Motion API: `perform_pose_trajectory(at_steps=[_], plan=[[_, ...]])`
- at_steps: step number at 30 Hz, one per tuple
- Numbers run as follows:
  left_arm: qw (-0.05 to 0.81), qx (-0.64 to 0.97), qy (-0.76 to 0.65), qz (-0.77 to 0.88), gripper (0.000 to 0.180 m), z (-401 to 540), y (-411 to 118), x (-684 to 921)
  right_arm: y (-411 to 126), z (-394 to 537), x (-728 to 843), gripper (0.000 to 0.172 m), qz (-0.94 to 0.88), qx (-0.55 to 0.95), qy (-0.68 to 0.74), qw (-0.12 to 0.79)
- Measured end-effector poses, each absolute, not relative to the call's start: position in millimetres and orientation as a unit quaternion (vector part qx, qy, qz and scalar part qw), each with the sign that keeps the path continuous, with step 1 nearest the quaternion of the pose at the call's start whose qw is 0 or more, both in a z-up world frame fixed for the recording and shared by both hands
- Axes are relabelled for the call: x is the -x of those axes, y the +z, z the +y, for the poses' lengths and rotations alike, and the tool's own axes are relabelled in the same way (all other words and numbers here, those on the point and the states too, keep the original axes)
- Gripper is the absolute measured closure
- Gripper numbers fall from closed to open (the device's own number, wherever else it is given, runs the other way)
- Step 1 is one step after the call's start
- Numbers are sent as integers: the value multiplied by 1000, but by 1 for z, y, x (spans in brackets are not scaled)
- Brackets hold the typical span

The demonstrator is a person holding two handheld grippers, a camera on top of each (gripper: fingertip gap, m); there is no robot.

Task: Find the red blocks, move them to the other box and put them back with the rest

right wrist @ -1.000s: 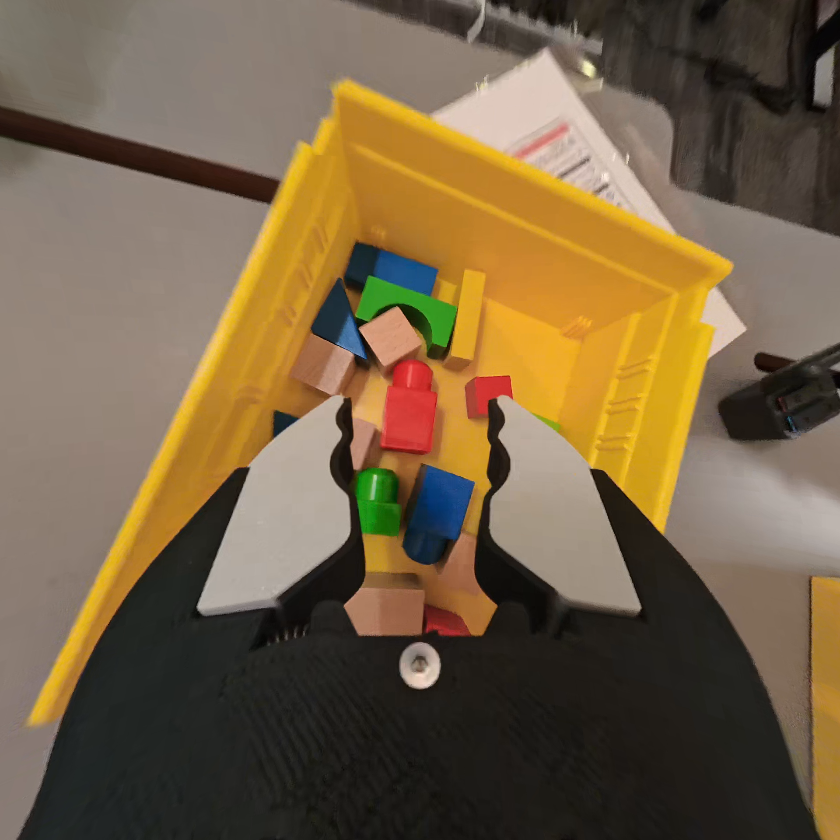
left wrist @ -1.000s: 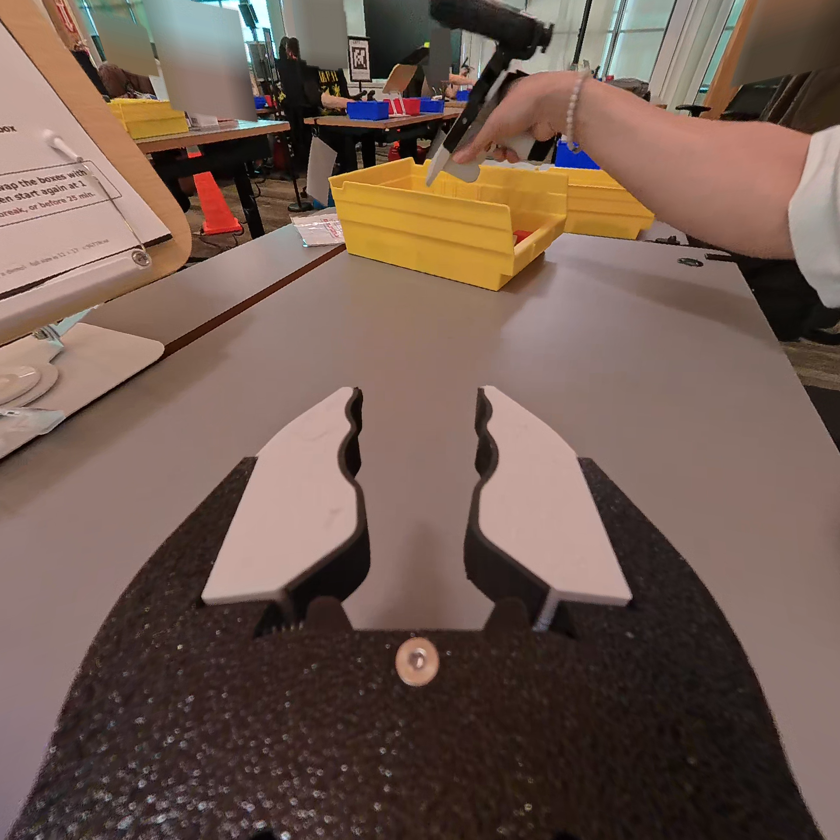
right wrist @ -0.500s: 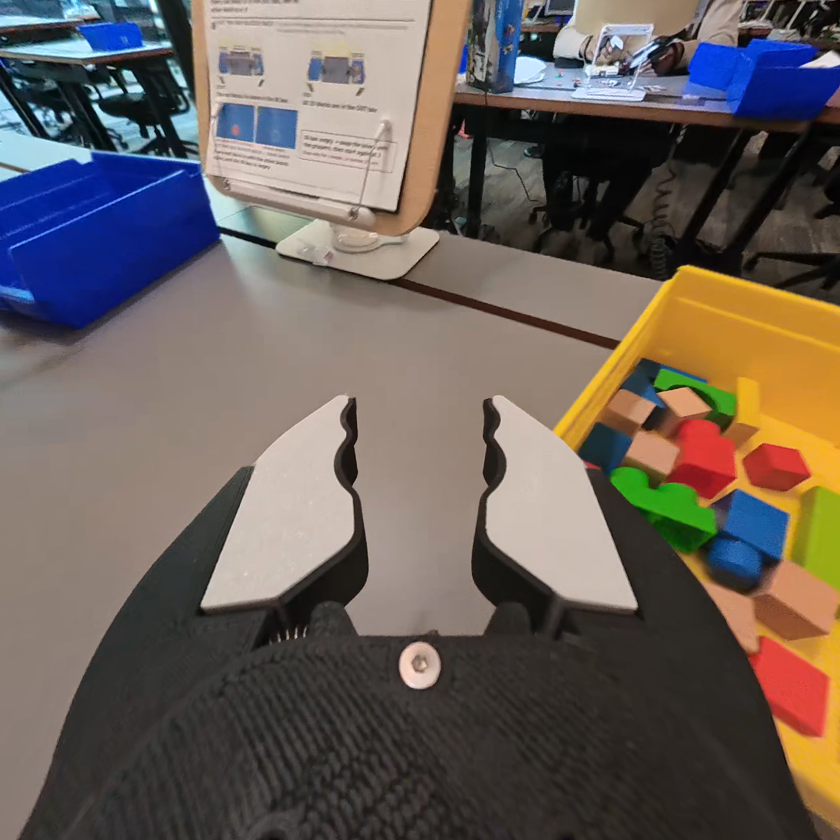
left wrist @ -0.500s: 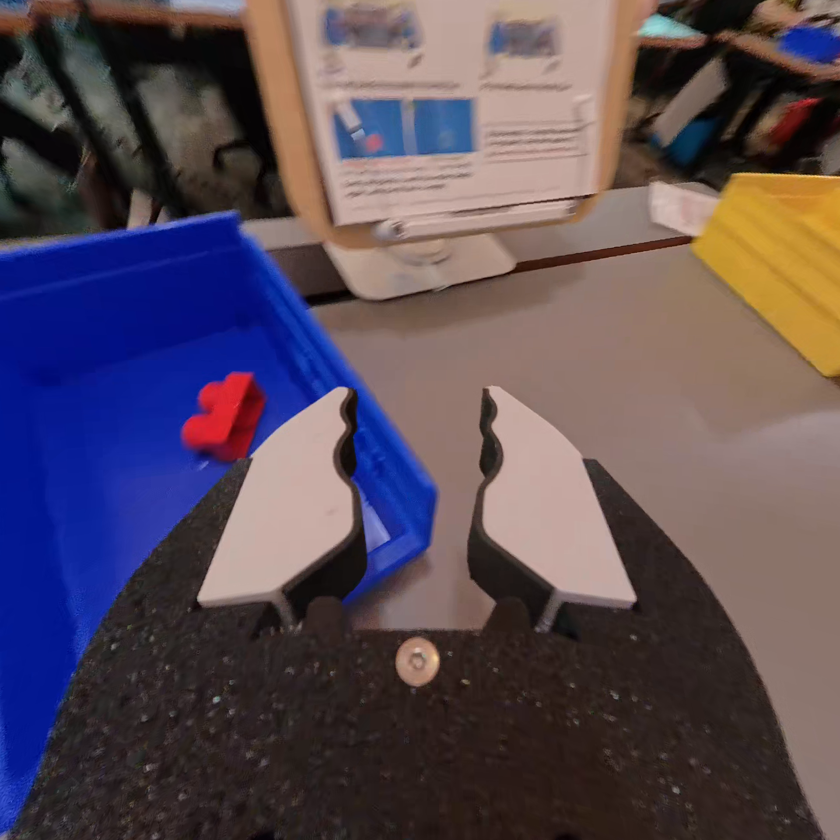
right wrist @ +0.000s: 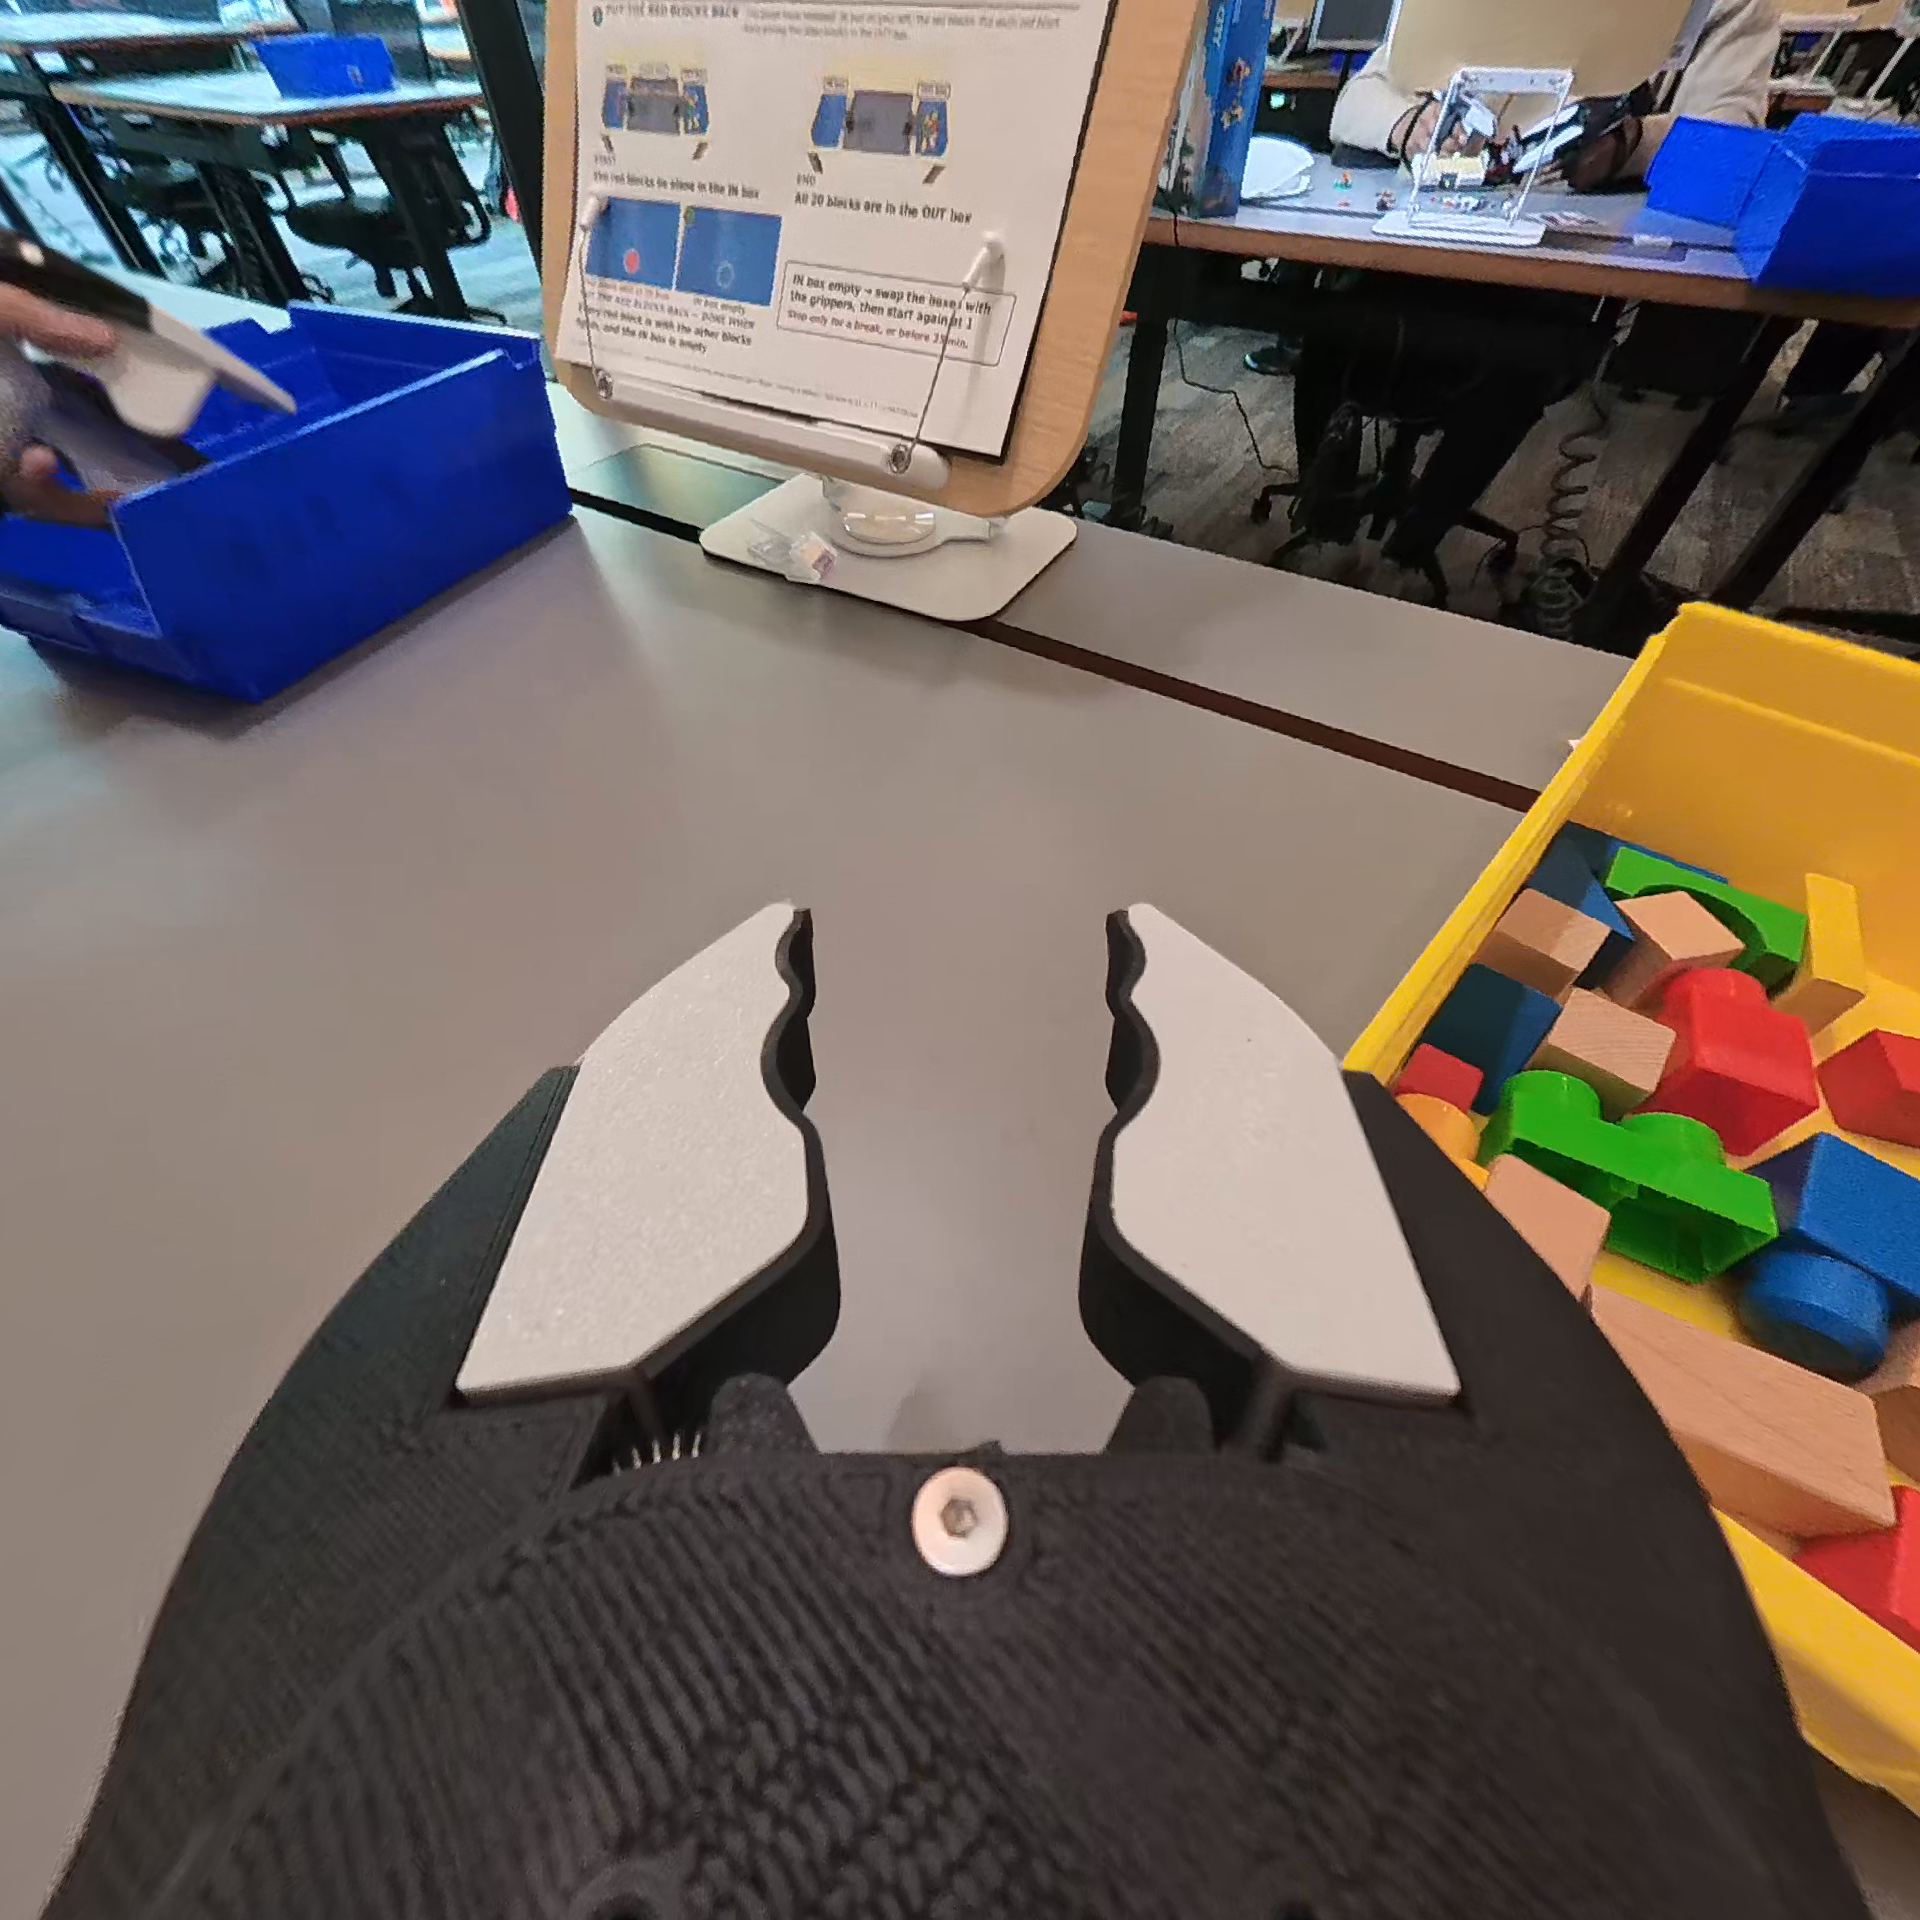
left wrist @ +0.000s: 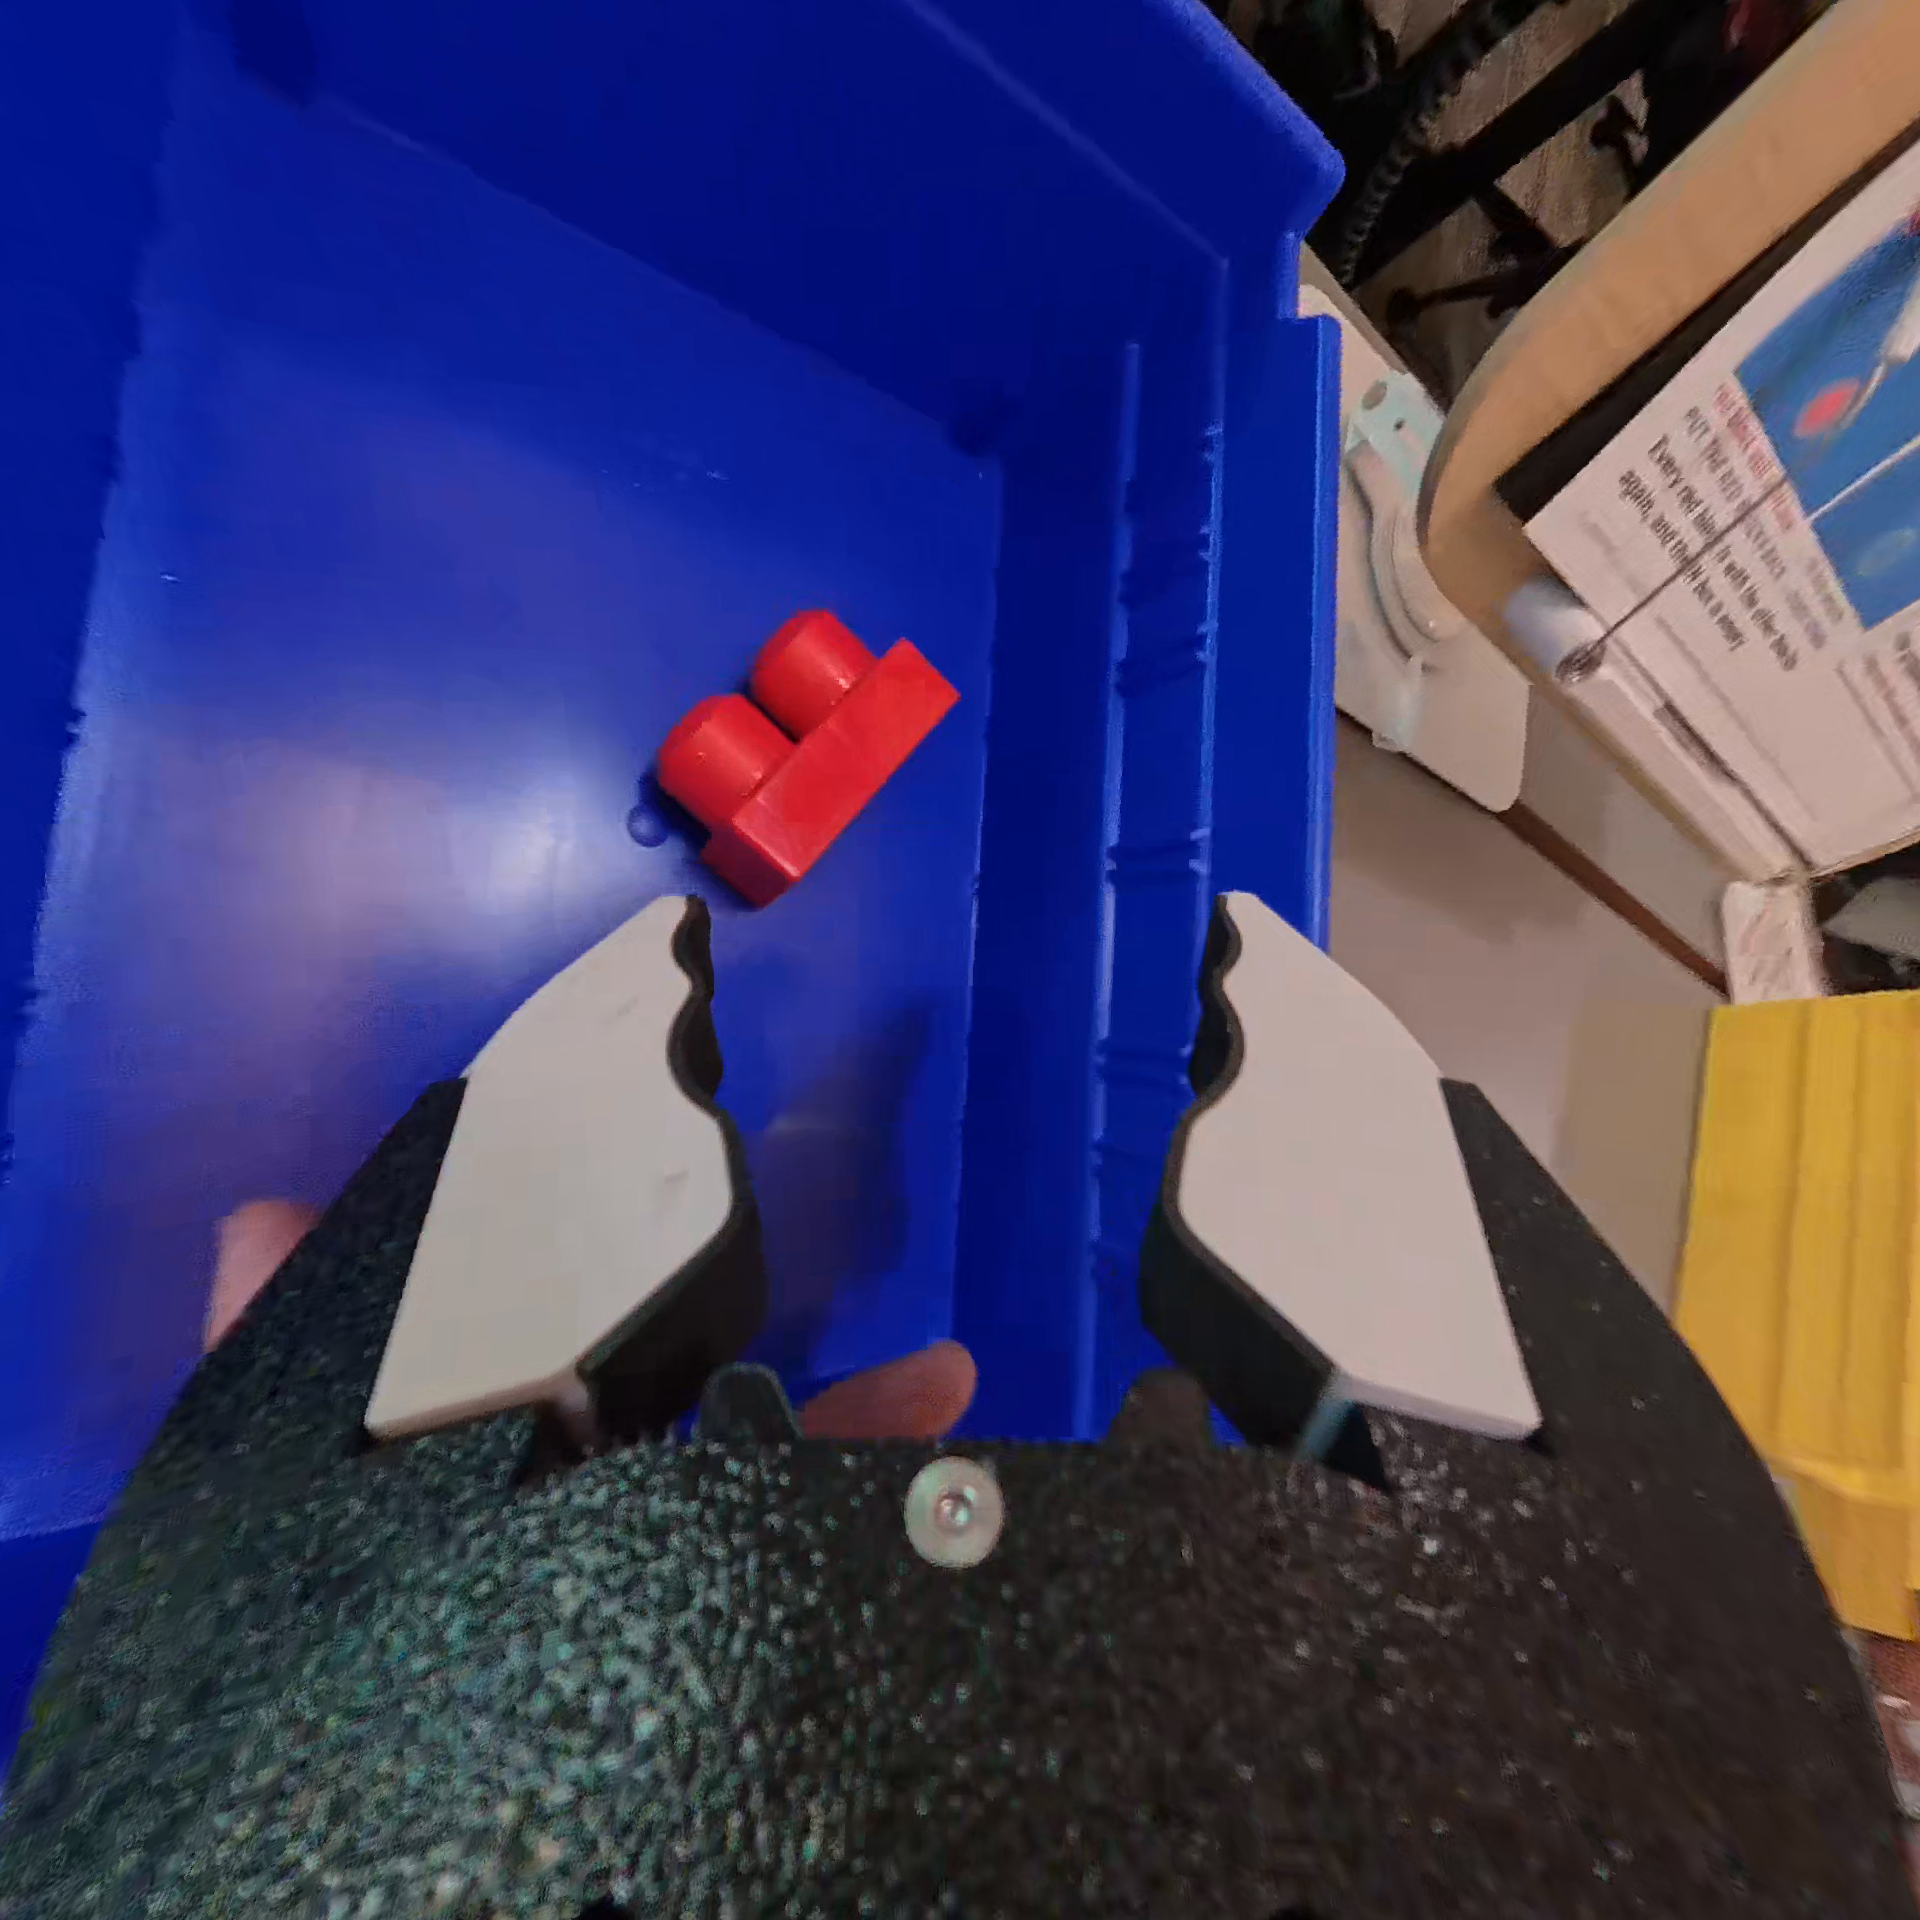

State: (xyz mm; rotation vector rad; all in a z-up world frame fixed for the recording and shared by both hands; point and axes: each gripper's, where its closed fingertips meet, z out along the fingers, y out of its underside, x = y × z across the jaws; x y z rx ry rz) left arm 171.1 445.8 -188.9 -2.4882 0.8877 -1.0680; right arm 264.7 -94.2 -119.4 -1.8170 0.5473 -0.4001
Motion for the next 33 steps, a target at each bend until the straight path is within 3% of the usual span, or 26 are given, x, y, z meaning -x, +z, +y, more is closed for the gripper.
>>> perform_pose_trajectory(at_steps=[15, 33], plan=[[25, 965, -179, 191, 92, 464, -218, -193, -122, -95, -259, 116, 219, 768, -181, 574], [11, 987, -125, 104, 106, 464, -251, -197, -134, -111, -267, 116, 234, 765, -160, 578]])
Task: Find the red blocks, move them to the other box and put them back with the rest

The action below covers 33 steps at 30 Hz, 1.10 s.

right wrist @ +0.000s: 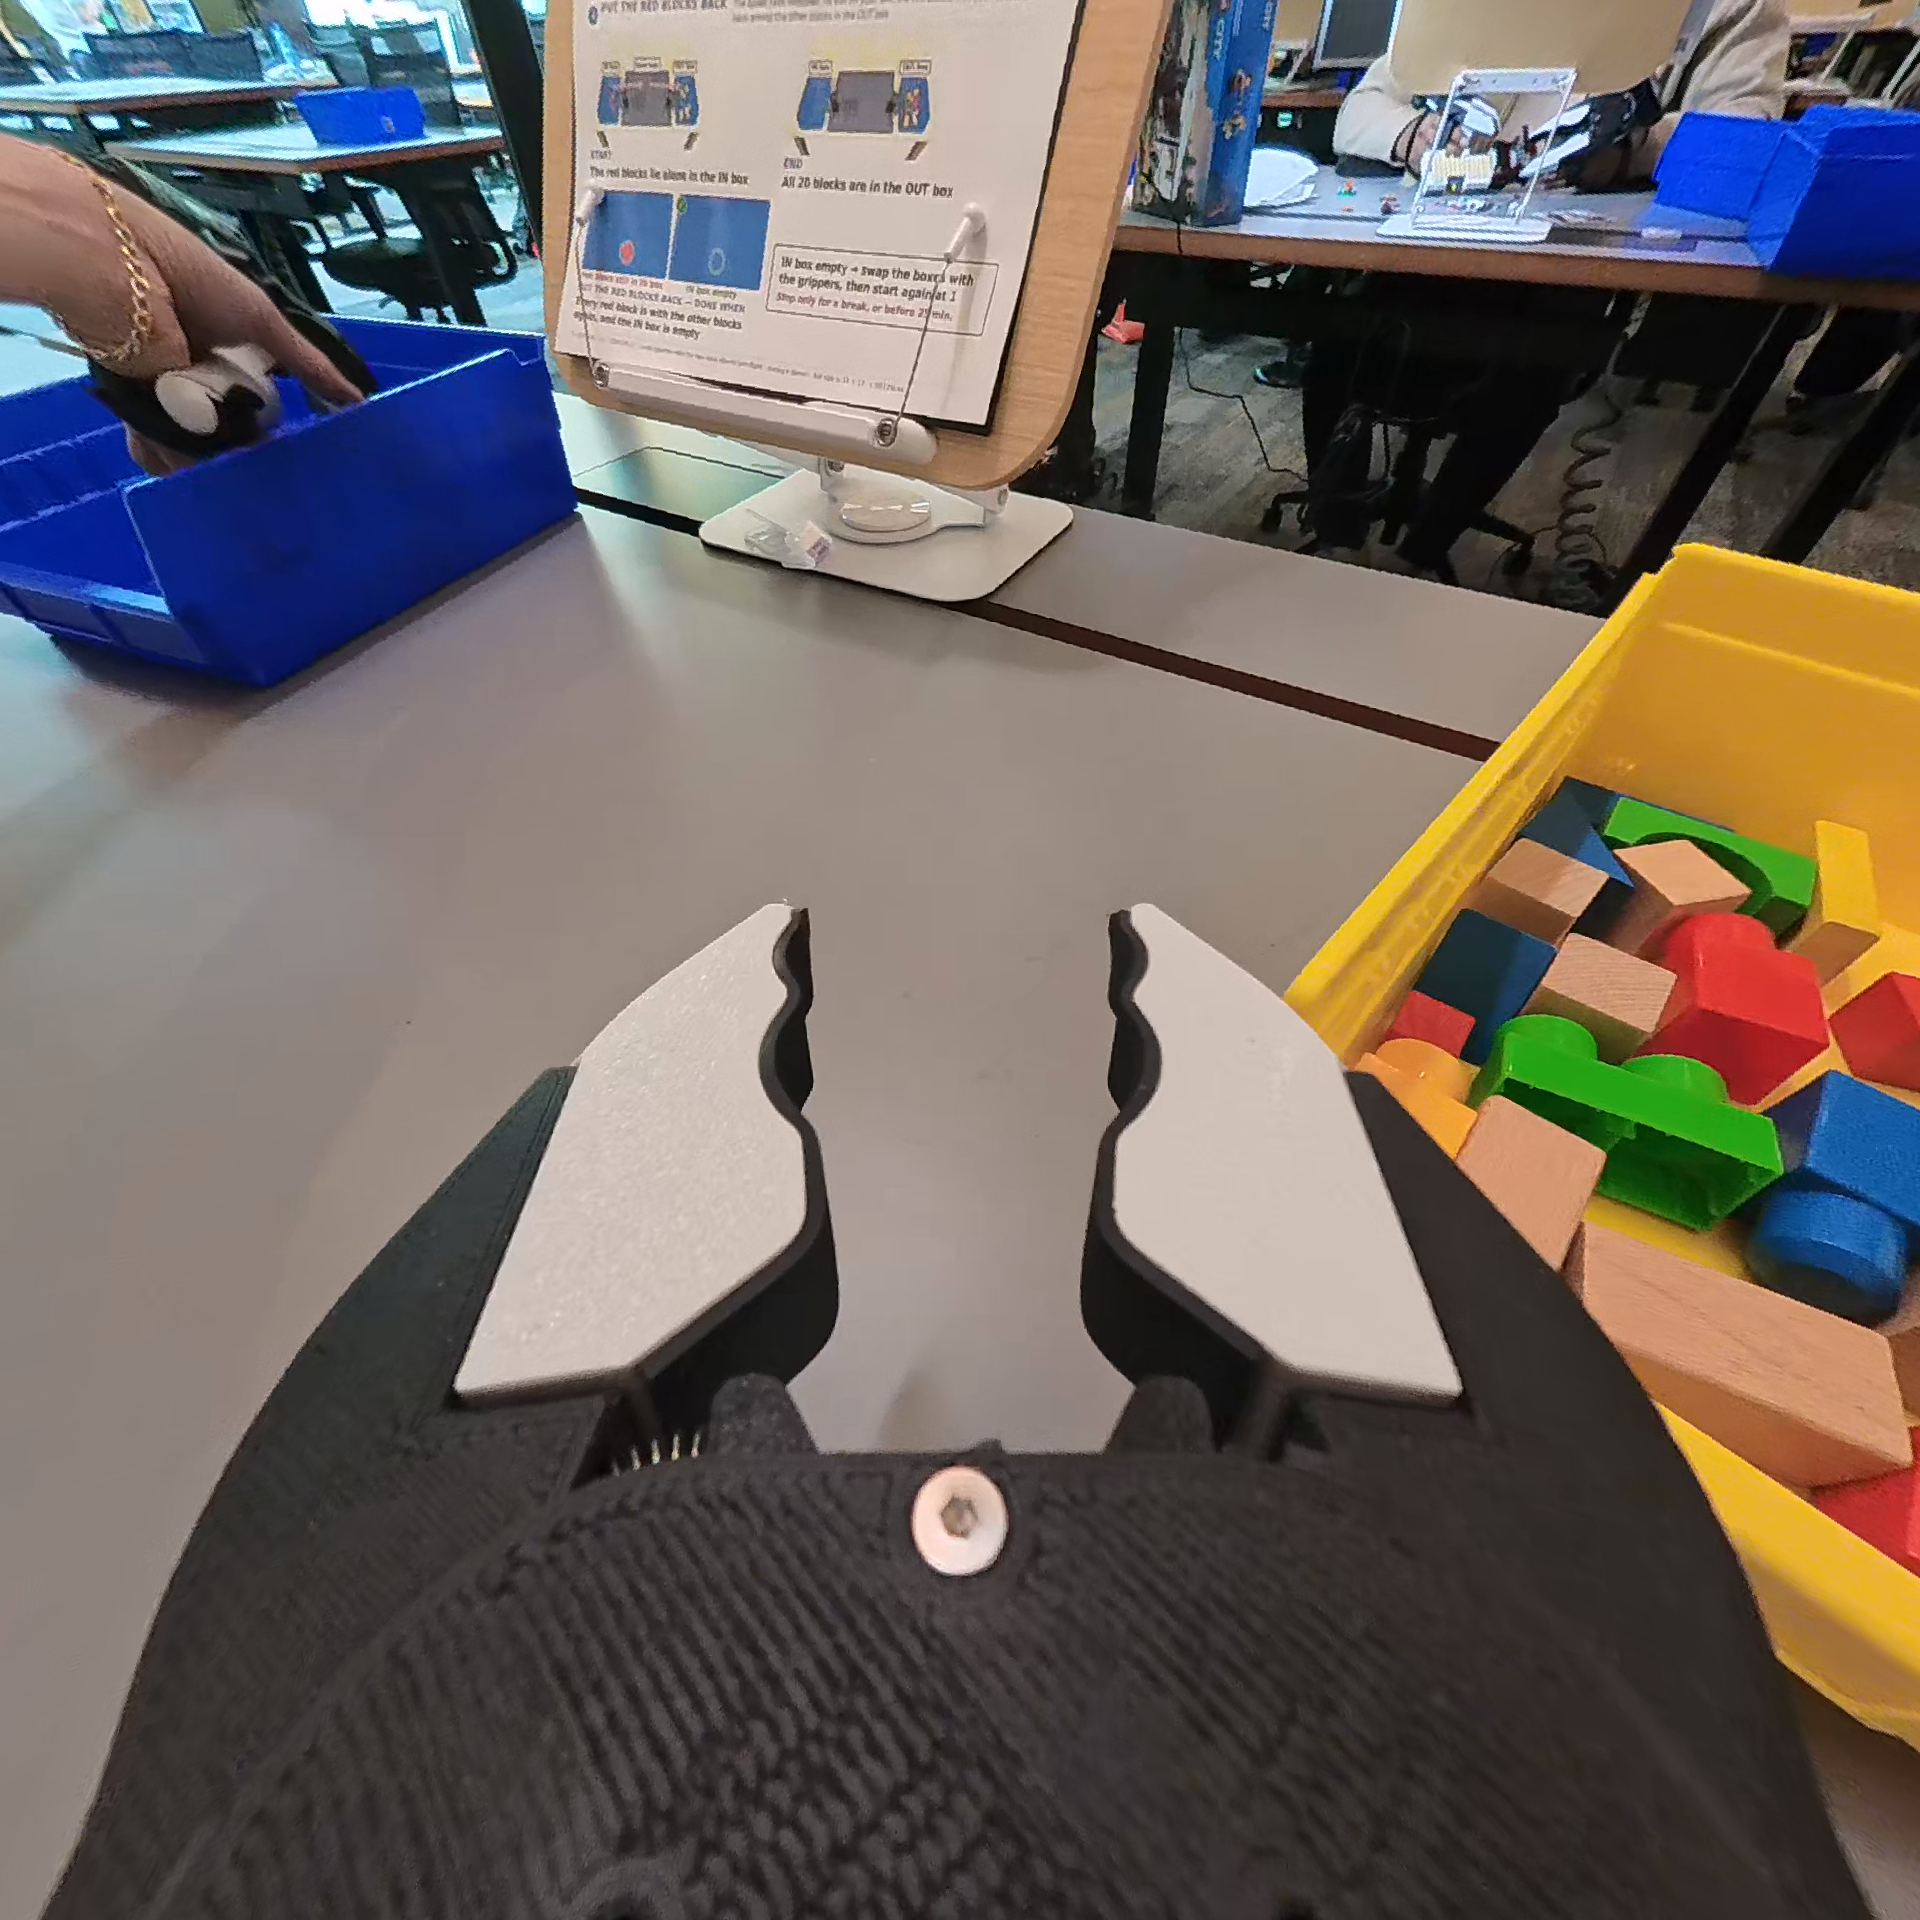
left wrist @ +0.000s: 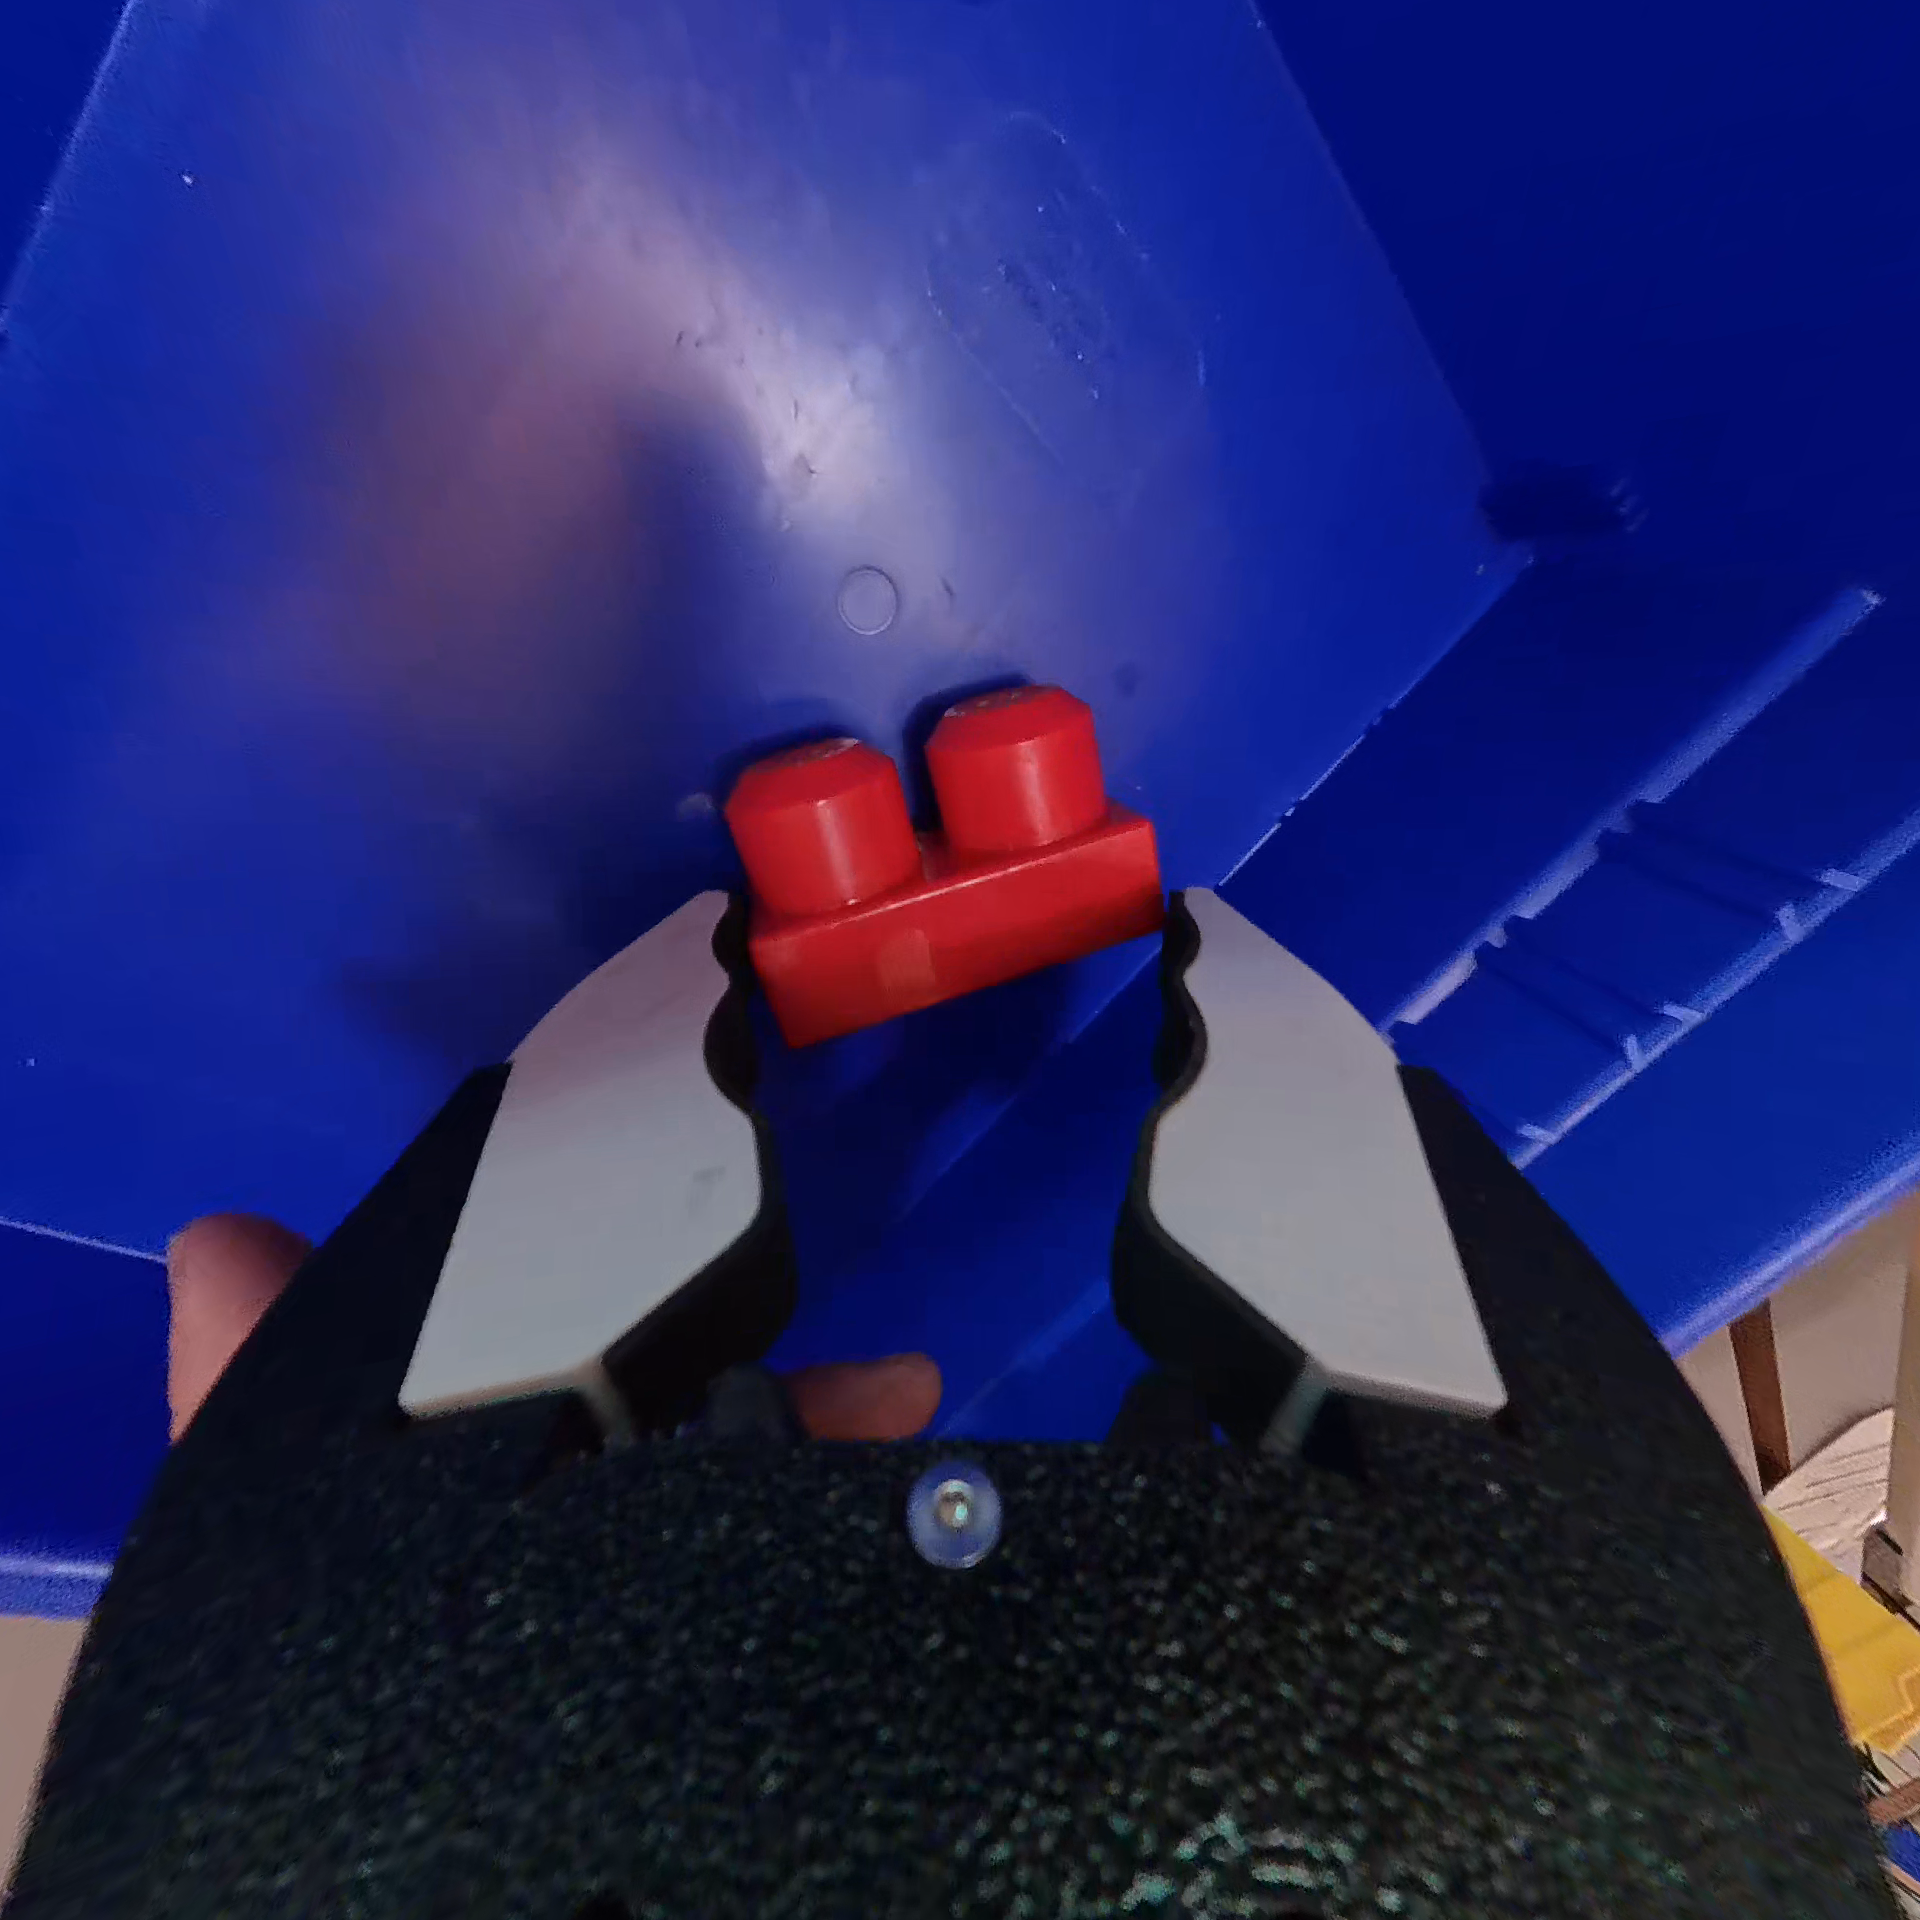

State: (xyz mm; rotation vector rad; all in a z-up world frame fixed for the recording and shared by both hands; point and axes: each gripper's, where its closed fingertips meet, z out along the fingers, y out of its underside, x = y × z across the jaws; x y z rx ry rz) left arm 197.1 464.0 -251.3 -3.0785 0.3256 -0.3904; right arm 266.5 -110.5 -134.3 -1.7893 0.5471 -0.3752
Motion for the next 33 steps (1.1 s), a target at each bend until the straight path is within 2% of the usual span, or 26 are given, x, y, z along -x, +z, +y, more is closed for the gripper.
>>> perform_pose_trajectory(at_steps=[11, 16, 21, 24, 28, 33], plan=[[21, 965, -171, 200, 106, 473, -245, -198, -134, -108, -265, 116, 231, 764, -153, 583], [74, 912, -260, 308, 106, 484, -202, -205, -126, -101, -260, 116, 205, 757, -165, 597], [153, 767, -456, 424, 106, 451, -101, -210, -120, -83, -248, 115, 183, 752, -144, 617], [178, 654, -545, 493, 106, 405, -59, -197, -116, -65, -235, 113, 173, 741, -103, 640], [210, 498, -624, 564, 106, 336, -35, -176, -107, -34, -209, 106, 145, 726, -26, 672], [250, 361, -662, 608, 107, 268, -40, -161, -91, 2, -184, 92, 135, 713, 71, 685]])
